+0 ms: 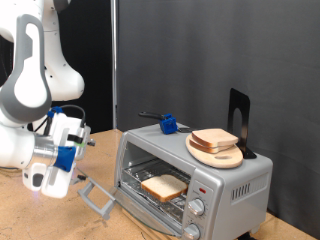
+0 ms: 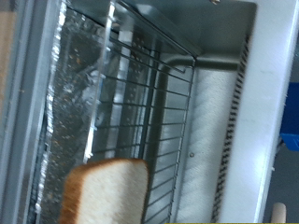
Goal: Make a piece of toast with the oven
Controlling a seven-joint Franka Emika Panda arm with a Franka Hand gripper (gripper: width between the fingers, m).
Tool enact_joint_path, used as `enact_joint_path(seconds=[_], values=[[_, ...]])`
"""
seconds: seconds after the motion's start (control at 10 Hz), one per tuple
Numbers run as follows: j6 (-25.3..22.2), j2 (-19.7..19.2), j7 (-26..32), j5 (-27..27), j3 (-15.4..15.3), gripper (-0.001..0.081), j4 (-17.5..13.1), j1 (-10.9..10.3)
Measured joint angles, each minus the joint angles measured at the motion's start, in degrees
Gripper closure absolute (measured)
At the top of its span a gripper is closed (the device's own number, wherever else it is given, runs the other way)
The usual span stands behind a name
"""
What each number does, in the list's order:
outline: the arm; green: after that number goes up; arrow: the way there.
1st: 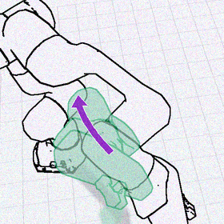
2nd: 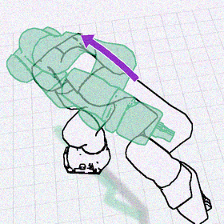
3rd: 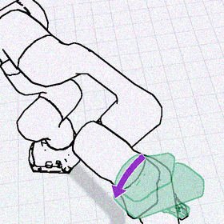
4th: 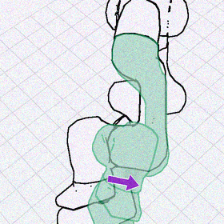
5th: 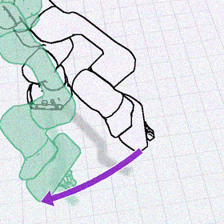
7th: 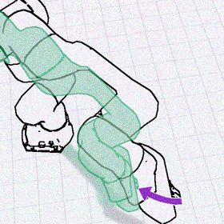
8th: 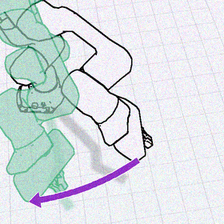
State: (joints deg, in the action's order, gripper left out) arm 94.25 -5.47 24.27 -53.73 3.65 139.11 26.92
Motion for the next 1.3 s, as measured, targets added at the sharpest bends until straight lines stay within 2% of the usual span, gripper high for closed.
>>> enact_joint_path(seconds=[0.4, 0.8, 1.3], values=[[0.6, 2.9, -1.2, -3.9, -2.6, 0.0124, 0.5, -0.9], [0.8, 7.4, -1.8, -6.9, -4.5, 0.0124, 3.0, -1.3], [-0.3, 13.7, -3.8, -12.1, -9.0, 0.0124, 6.5, -3.8]])
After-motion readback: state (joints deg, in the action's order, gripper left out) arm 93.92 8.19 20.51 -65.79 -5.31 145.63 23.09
